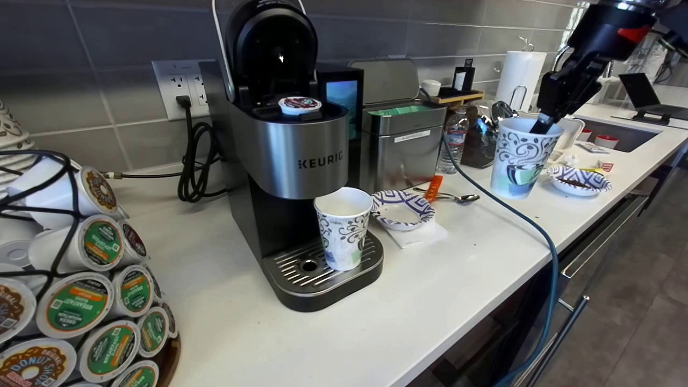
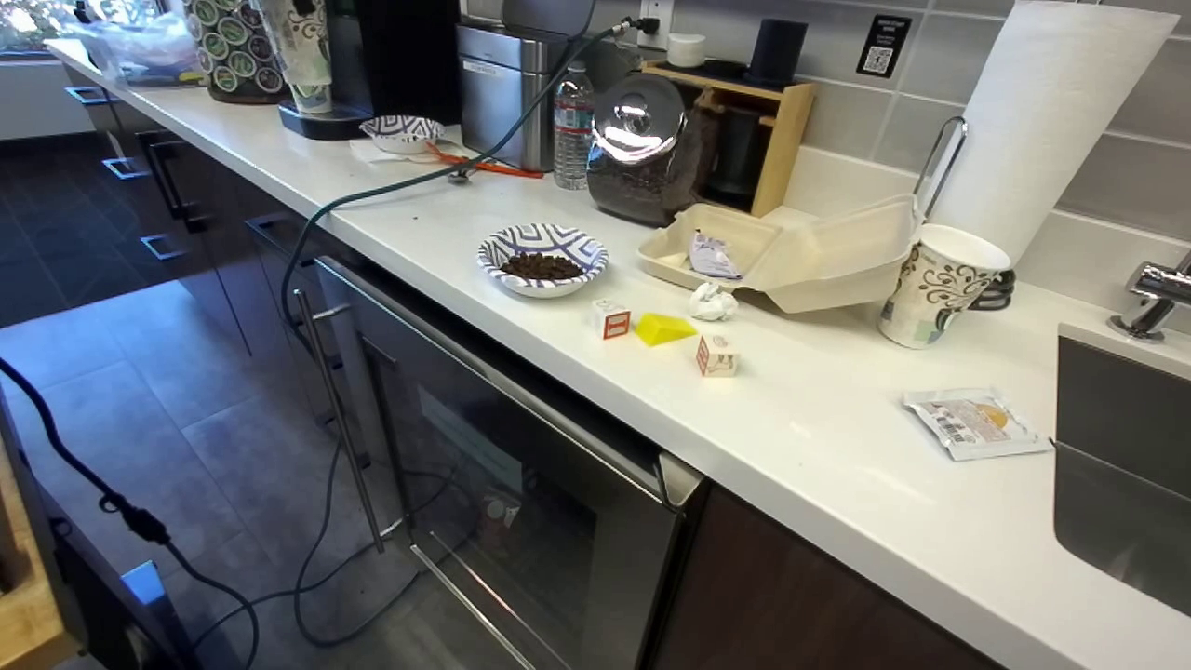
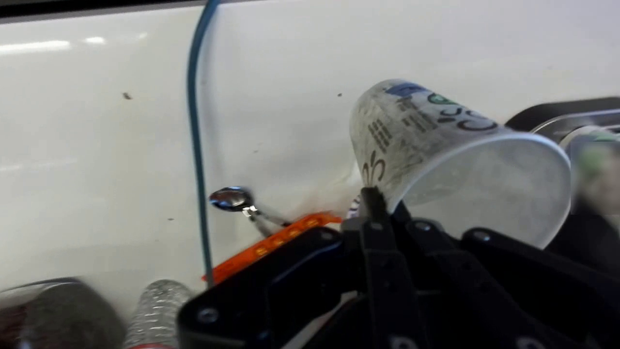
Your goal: Move the bottle to the left and move the cup to the left
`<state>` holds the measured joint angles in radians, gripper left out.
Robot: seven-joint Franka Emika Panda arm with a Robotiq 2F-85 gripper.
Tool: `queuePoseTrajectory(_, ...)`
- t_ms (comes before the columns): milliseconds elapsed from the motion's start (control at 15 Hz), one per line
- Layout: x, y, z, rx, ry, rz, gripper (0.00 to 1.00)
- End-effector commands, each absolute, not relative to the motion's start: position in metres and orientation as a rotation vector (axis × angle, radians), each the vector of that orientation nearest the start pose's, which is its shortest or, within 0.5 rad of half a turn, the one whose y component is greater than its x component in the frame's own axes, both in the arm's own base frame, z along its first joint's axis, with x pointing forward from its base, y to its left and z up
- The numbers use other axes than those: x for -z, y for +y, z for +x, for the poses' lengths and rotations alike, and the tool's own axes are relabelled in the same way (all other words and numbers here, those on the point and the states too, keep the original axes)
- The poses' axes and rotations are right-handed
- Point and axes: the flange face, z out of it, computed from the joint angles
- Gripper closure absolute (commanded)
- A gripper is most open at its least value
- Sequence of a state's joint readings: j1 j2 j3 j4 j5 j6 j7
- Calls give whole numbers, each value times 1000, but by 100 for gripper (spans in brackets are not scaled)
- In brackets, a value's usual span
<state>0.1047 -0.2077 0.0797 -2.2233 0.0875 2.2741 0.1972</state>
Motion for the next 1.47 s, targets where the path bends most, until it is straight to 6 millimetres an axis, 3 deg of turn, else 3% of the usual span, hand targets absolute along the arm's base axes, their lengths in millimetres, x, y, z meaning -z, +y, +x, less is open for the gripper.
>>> queuePoseTrajectory(0,-466,146,505,242,-167,-2953,99)
queuePoseTrajectory(200,-444,176,507,163,-390,-2926,99)
queuePoseTrajectory(400,-432,199,503,198,-595,-2939,99)
queuePoseTrajectory(467,-431,188,502,179,-486,-2947,96)
queuePoseTrajectory(800,-429,198,501,177,-567,-2937,99)
queuePoseTrajectory(1067,-402,210,519,384,-544,-2940,99)
queuePoseTrajectory(1400,-360,231,531,320,-568,-2922,99)
